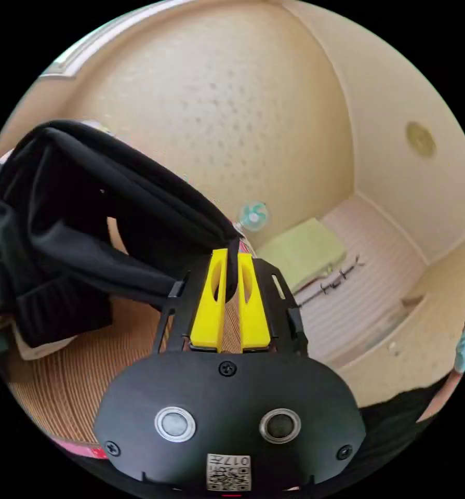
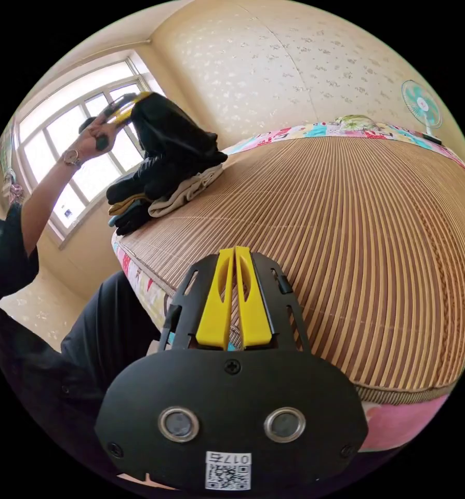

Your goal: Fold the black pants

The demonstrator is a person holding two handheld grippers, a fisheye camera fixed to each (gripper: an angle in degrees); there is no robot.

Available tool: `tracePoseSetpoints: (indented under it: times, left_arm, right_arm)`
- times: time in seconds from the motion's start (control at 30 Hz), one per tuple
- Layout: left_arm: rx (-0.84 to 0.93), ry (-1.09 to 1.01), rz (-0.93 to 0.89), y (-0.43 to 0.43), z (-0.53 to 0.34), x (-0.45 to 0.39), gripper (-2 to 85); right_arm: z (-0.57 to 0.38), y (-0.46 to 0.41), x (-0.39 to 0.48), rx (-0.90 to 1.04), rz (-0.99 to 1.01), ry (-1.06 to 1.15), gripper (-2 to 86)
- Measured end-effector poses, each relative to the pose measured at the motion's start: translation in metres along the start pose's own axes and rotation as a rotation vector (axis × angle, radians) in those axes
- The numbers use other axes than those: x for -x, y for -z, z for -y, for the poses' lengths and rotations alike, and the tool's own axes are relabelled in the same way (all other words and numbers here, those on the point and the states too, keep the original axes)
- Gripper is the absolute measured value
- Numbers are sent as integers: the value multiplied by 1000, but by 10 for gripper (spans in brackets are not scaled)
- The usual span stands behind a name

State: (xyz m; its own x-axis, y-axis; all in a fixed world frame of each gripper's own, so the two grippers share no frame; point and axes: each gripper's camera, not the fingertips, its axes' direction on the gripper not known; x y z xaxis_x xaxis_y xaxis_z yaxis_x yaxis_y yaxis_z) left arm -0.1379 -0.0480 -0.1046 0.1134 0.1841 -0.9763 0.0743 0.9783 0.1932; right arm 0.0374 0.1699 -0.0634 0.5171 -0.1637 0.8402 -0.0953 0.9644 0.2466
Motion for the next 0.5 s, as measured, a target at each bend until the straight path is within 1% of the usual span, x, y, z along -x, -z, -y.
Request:
tracePoseSetpoints:
  times: [0.07, 0.1, 0.13, 0.17, 0.2, 0.23, 0.27, 0.3, 0.33, 0.37, 0.4, 0.43, 0.5]
  left_arm:
    - [223, -127, -225, -54, -46, -49, 44]
    - [277, -146, -288, -64, -62, -59, 45]
    - [388, -169, -386, -80, -94, -76, 48]
    - [496, -189, -427, -89, -128, -91, 52]
    - [541, -199, -424, -90, -146, -97, 59]
    - [611, -222, -384, -86, -179, -106, 74]
    - [639, -240, -348, -75, -207, -110, 73]
    - [637, -236, -336, -67, -219, -111, 73]
    - [625, -205, -313, -49, -239, -107, 64]
    - [608, -153, -292, -30, -253, -99, 60]
    - [596, -119, -279, -21, -258, -94, 60]
    - [566, -42, -253, -4, -266, -82, 60]
    - [507, 52, -242, 18, -270, -64, 61]
  right_arm:
    - [2, -3, 8, 17, -24, -4, 5]
    - [3, -2, 10, 36, -30, -10, 6]
    - [5, 5, 11, 91, -50, -51, 6]
    - [4, 19, 9, 138, -70, -116, 8]
    - [1, 28, 6, 148, -87, -145, 8]
    - [-9, 50, 0, 161, -157, -210, 10]
    - [-23, 70, -6, 216, -246, -245, 13]
    - [-30, 81, -10, 230, -259, -255, 13]
    - [-45, 104, -16, 267, -289, -283, 13]
    - [-59, 126, -22, 311, -395, -349, 14]
    - [-65, 136, -25, 336, -449, -382, 14]
    - [-72, 157, -29, 372, -518, -427, 13]
    - [-72, 189, -27, 308, -570, -480, 13]
